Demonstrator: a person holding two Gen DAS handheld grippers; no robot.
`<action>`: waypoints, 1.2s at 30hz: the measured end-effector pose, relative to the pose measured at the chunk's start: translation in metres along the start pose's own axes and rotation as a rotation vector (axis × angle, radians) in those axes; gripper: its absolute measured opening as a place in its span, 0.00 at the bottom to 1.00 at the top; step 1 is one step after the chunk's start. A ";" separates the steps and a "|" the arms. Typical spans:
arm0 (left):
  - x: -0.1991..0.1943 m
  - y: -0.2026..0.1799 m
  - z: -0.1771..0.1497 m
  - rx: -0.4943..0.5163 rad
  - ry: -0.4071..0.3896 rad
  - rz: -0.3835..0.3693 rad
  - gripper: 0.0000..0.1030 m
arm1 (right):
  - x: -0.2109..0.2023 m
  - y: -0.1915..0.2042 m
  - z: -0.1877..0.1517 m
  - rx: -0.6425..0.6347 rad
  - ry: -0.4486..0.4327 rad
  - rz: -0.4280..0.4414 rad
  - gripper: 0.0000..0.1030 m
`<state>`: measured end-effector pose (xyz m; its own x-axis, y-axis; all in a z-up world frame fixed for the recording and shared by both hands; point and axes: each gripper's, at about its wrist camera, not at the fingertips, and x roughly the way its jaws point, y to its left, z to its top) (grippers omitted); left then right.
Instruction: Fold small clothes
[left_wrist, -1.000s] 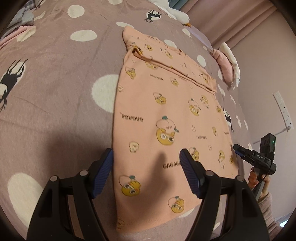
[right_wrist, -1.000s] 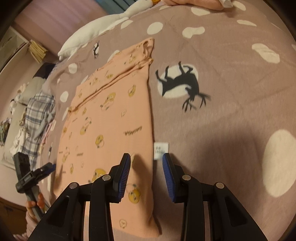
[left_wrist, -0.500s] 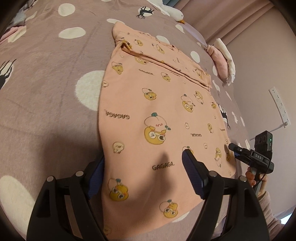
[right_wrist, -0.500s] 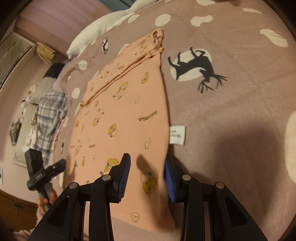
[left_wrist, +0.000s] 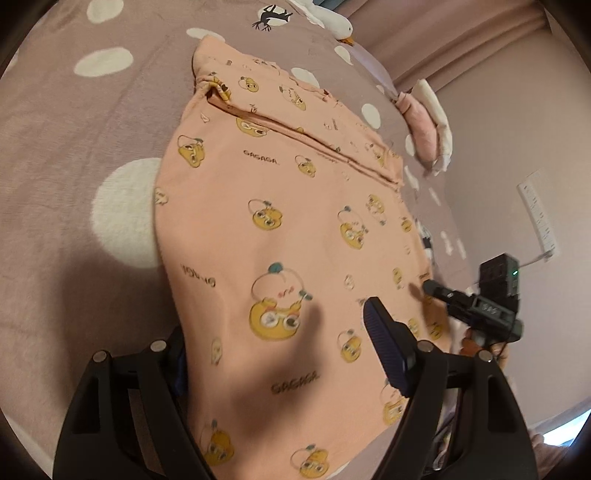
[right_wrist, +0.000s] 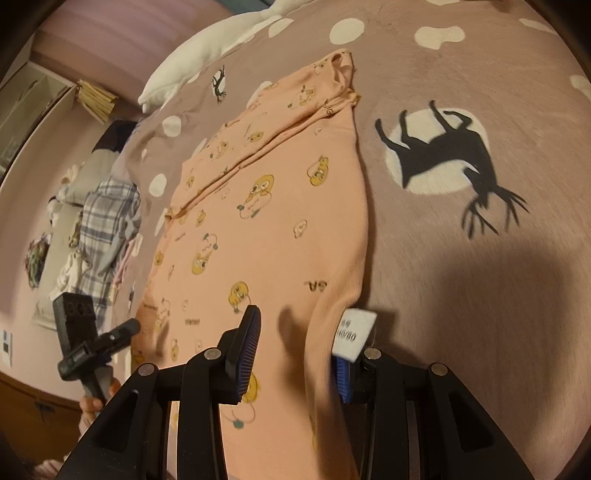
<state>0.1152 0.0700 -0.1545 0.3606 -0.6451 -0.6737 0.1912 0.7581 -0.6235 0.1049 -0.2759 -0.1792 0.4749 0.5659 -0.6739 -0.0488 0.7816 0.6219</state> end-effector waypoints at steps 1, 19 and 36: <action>0.000 0.002 0.002 -0.011 -0.001 -0.013 0.76 | 0.000 -0.001 0.001 0.000 0.000 0.002 0.34; -0.028 0.025 -0.007 -0.110 0.019 -0.181 0.76 | -0.003 -0.014 -0.001 0.070 -0.003 0.112 0.34; -0.004 0.028 -0.013 -0.156 0.070 -0.083 0.16 | 0.000 -0.007 -0.025 0.057 0.054 0.141 0.34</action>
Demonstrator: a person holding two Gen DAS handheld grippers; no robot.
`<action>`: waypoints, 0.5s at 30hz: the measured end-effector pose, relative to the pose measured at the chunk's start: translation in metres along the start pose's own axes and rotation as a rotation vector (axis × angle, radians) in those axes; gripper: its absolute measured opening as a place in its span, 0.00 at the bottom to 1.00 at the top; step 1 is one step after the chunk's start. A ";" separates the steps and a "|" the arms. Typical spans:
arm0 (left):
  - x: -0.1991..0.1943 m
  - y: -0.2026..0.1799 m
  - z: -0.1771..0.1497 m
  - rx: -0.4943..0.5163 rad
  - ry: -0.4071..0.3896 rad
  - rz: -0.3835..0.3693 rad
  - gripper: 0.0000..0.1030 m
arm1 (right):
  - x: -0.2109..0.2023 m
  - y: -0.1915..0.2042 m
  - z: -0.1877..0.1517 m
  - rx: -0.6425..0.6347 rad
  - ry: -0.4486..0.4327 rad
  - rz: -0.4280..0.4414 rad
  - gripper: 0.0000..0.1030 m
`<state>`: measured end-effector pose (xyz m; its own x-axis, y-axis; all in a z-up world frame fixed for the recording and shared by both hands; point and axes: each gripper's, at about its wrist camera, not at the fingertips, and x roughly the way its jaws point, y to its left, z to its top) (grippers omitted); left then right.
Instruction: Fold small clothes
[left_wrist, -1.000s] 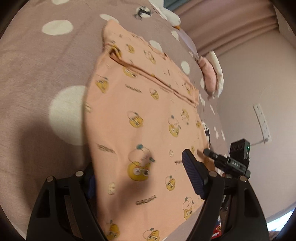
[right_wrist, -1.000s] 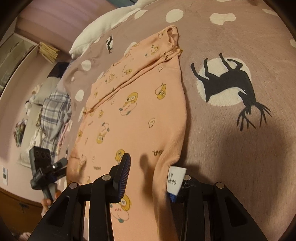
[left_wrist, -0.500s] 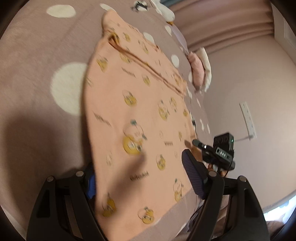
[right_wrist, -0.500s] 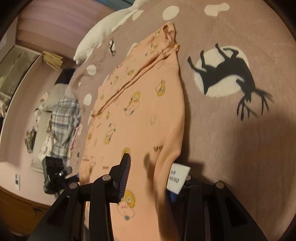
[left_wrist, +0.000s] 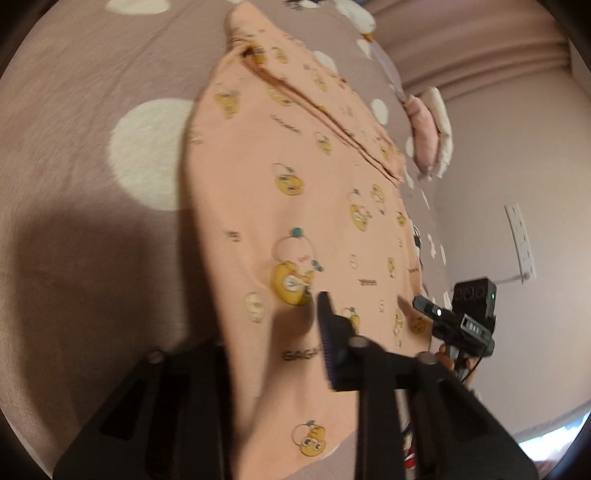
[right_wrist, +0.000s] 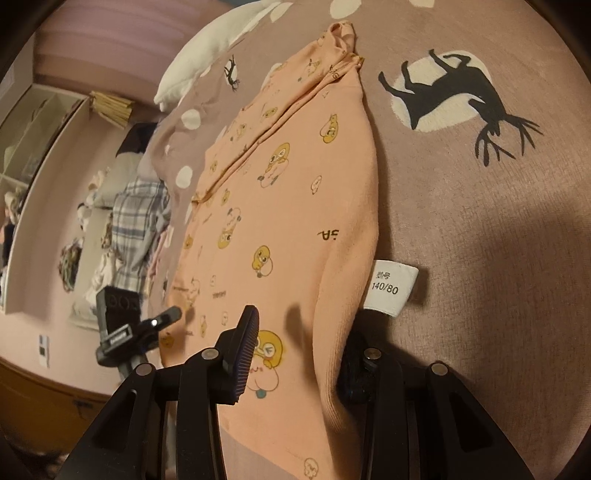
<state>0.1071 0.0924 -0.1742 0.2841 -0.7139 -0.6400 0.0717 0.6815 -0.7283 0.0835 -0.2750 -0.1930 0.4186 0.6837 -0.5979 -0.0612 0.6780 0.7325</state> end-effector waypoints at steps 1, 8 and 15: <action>-0.001 0.003 0.000 -0.016 0.000 -0.004 0.12 | 0.000 0.001 -0.001 -0.004 -0.002 -0.003 0.34; -0.005 0.003 -0.009 -0.031 0.018 -0.024 0.09 | 0.003 0.011 -0.003 -0.048 0.002 -0.058 0.35; -0.011 -0.001 -0.012 -0.079 0.004 -0.195 0.03 | 0.005 0.013 -0.006 -0.016 -0.015 -0.047 0.09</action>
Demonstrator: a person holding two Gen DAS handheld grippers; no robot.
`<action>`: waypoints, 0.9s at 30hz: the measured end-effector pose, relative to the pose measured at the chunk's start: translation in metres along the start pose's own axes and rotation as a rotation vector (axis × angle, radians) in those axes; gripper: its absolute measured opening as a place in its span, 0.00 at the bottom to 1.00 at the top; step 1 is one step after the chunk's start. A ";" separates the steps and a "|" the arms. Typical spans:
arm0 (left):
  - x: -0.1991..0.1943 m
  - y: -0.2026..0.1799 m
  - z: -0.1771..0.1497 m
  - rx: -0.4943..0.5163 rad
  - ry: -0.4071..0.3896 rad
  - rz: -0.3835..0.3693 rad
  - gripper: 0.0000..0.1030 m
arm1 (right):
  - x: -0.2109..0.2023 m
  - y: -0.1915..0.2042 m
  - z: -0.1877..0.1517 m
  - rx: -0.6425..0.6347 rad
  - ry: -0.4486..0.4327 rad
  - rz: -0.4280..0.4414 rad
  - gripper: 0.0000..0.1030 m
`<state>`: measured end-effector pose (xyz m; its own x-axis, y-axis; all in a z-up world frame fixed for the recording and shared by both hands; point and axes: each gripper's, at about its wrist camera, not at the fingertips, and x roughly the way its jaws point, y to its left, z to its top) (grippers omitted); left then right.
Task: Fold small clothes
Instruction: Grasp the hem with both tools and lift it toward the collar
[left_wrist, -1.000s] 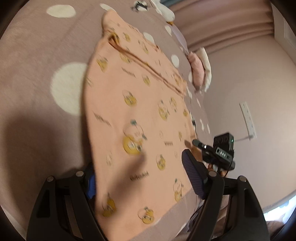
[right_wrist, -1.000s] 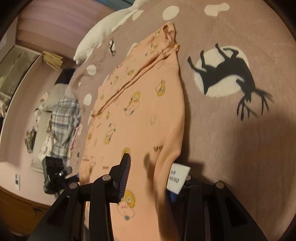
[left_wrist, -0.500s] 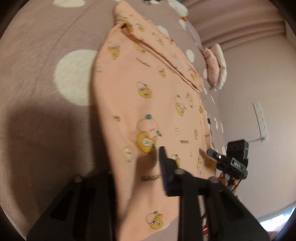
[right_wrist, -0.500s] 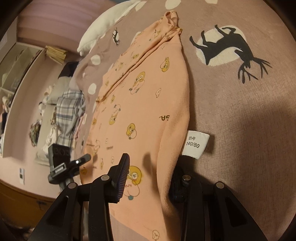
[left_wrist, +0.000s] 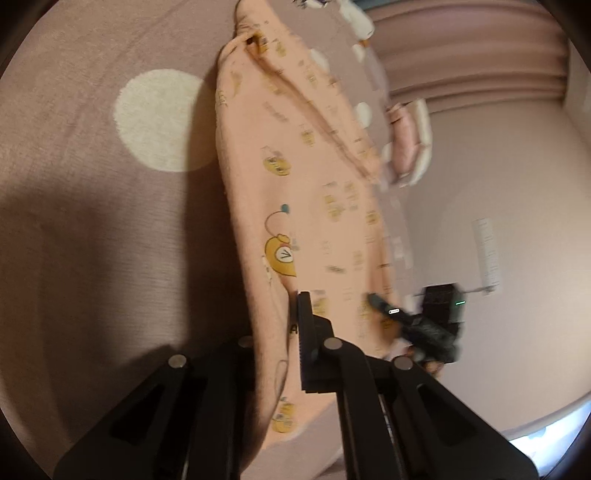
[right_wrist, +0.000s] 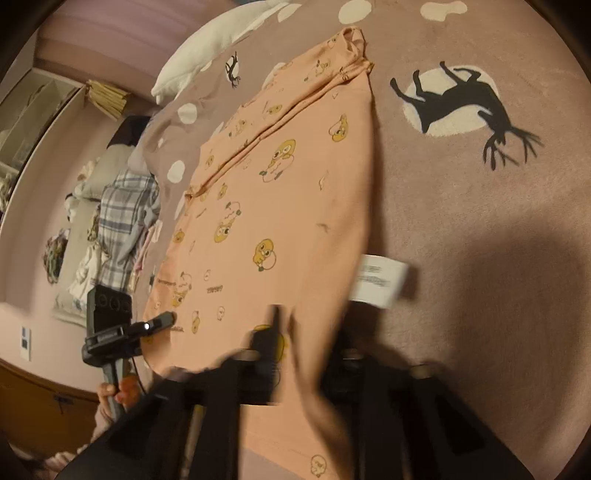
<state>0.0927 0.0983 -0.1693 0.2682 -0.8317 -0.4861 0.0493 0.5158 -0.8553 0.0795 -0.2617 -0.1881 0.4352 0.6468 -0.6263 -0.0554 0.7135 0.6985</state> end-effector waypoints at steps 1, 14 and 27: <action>-0.003 -0.002 0.000 -0.001 -0.010 -0.026 0.03 | -0.001 0.001 0.000 0.003 -0.006 0.014 0.08; -0.037 -0.048 -0.018 0.148 -0.132 -0.240 0.00 | -0.030 0.024 -0.007 -0.023 -0.115 0.167 0.07; -0.057 -0.064 -0.034 0.232 -0.140 -0.286 0.00 | -0.041 0.035 -0.007 -0.063 -0.108 0.162 0.07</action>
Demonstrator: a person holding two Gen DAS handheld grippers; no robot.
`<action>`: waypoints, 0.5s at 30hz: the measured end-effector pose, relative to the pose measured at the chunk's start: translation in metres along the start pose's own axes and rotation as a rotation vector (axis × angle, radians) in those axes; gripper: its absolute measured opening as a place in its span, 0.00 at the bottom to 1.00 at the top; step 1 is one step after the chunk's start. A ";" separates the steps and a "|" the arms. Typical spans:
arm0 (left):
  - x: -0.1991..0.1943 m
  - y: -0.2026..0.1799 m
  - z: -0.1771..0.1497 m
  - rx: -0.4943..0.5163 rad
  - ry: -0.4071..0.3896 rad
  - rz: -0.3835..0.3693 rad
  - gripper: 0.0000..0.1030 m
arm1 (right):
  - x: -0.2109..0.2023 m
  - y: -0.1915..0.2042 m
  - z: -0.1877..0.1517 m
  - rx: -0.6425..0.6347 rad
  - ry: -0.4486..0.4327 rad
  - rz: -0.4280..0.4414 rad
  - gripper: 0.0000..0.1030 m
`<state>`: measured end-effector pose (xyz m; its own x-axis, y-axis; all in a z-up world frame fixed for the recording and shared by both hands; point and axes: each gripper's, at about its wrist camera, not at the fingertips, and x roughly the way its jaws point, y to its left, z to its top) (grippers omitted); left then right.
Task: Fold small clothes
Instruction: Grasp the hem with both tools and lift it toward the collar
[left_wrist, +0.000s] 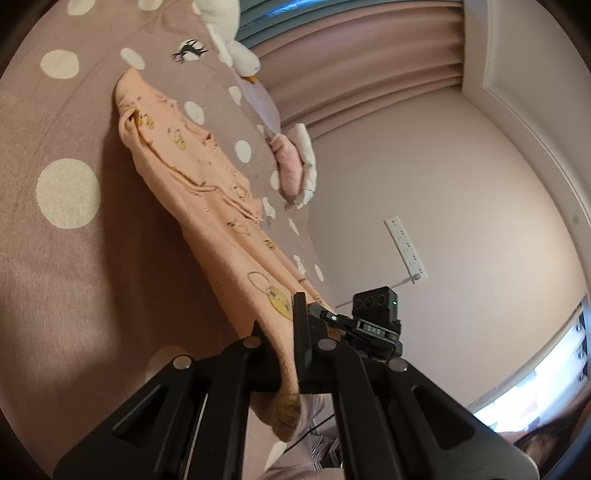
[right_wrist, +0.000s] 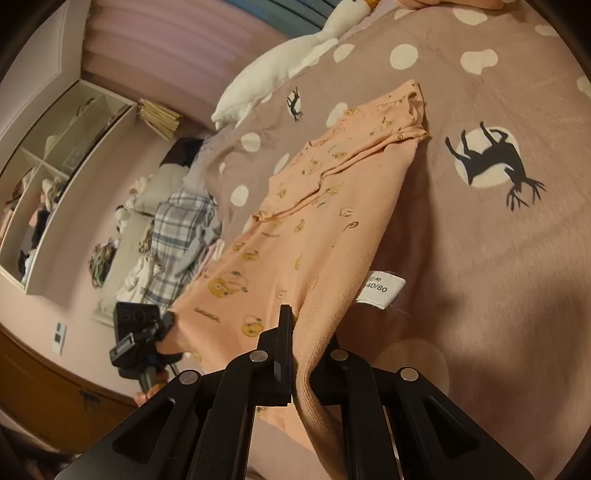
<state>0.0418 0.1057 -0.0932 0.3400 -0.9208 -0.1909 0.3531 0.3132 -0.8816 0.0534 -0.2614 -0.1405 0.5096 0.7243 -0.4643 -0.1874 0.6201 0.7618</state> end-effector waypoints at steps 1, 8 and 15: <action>-0.002 -0.003 -0.002 0.009 0.003 -0.003 0.00 | 0.001 0.000 0.000 0.004 0.006 0.000 0.07; -0.014 -0.023 -0.020 0.032 0.020 -0.065 0.00 | -0.012 0.004 -0.013 0.022 0.034 0.023 0.07; -0.013 -0.026 -0.009 0.023 -0.005 -0.072 0.00 | -0.012 0.002 -0.004 0.043 0.030 0.047 0.07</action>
<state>0.0205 0.1072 -0.0718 0.3178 -0.9399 -0.1252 0.3969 0.2518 -0.8827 0.0429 -0.2675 -0.1351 0.4752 0.7616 -0.4406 -0.1739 0.5721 0.8015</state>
